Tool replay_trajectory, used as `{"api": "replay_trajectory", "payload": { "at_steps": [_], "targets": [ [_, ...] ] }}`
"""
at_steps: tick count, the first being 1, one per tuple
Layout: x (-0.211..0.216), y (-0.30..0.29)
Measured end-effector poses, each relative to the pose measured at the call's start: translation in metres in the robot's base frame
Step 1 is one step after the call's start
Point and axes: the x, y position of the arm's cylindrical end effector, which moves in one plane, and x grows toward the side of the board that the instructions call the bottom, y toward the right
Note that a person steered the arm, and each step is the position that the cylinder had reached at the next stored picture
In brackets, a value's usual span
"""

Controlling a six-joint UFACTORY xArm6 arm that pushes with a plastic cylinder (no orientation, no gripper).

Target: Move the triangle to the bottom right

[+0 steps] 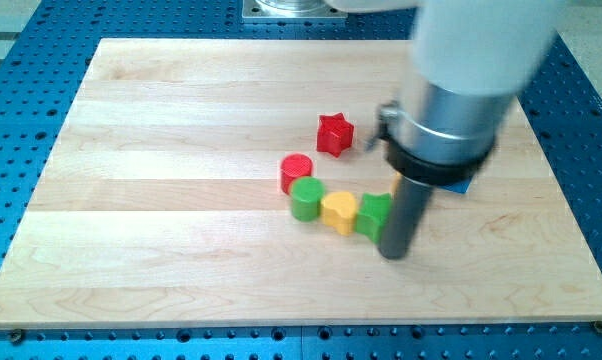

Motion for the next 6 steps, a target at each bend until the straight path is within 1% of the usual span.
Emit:
{"api": "replay_trajectory", "payload": {
  "at_steps": [1,3,5,6],
  "targets": [
    [-0.043,-0.025],
    [-0.092,0.003],
    [-0.098,0.085],
    [-0.090,0.119]
  ]
}}
